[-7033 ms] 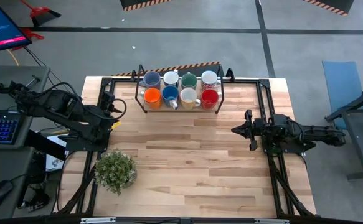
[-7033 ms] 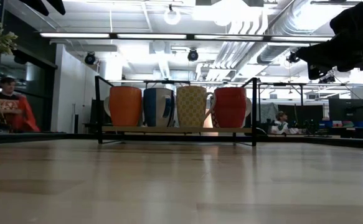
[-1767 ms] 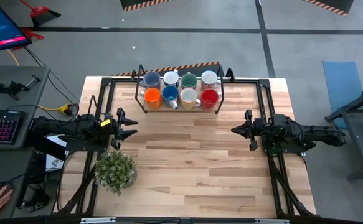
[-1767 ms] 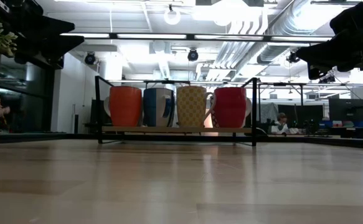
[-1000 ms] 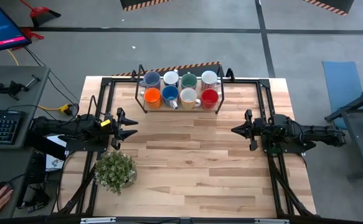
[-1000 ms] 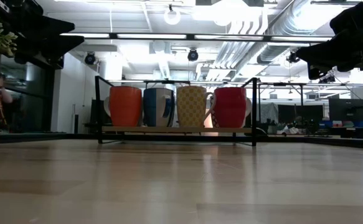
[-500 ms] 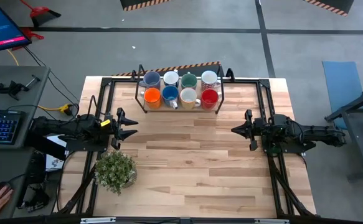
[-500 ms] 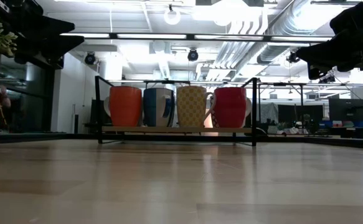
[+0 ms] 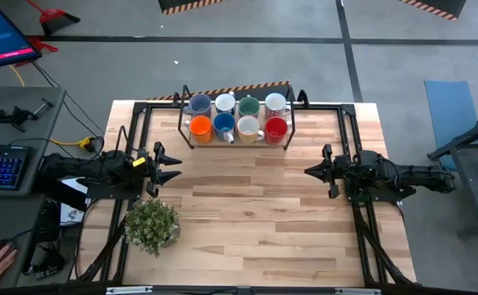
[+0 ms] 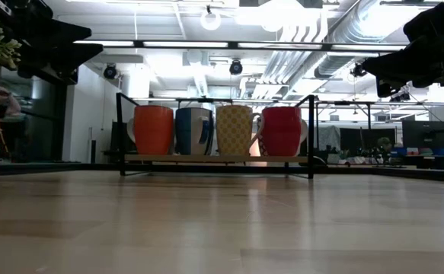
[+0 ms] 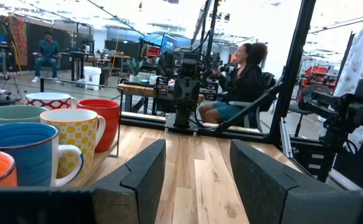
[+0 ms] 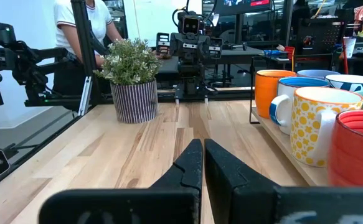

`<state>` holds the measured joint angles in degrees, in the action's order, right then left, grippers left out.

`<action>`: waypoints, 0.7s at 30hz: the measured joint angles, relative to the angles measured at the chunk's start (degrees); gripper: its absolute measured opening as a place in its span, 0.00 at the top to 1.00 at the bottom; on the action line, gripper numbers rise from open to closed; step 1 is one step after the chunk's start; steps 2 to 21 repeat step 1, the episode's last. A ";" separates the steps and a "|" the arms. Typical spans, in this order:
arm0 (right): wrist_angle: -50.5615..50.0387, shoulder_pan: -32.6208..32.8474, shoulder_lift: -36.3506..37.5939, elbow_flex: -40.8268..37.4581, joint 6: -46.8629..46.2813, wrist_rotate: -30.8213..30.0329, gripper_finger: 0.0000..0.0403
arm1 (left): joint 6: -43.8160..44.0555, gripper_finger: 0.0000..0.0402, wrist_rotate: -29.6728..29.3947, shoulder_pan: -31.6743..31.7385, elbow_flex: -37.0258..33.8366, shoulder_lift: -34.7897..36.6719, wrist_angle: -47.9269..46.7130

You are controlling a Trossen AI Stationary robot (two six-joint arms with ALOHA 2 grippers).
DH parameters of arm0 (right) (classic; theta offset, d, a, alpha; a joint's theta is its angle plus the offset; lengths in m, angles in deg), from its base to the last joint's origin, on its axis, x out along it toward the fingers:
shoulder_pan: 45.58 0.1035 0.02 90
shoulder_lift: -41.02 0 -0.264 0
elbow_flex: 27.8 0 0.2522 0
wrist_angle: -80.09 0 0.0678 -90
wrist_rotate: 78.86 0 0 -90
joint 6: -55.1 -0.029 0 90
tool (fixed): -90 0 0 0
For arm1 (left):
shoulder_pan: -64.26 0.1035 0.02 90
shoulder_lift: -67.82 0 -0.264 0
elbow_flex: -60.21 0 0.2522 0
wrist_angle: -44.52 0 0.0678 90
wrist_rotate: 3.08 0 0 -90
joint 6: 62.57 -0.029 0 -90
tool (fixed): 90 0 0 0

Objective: Place coffee mugs
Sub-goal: Return to Home Position

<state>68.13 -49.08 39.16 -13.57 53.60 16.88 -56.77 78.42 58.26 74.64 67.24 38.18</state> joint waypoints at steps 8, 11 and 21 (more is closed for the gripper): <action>0.00 0.02 0.02 0.00 0.02 0.02 1.00 | -0.02 0.58 0.02 0.00 0.00 0.00 0.00; 0.00 0.02 0.02 0.00 0.02 0.02 1.00 | -0.02 0.58 0.02 0.00 0.00 0.00 0.00; 0.00 0.02 0.02 0.00 0.02 0.02 1.00 | -0.02 0.58 0.02 0.00 0.00 0.00 0.00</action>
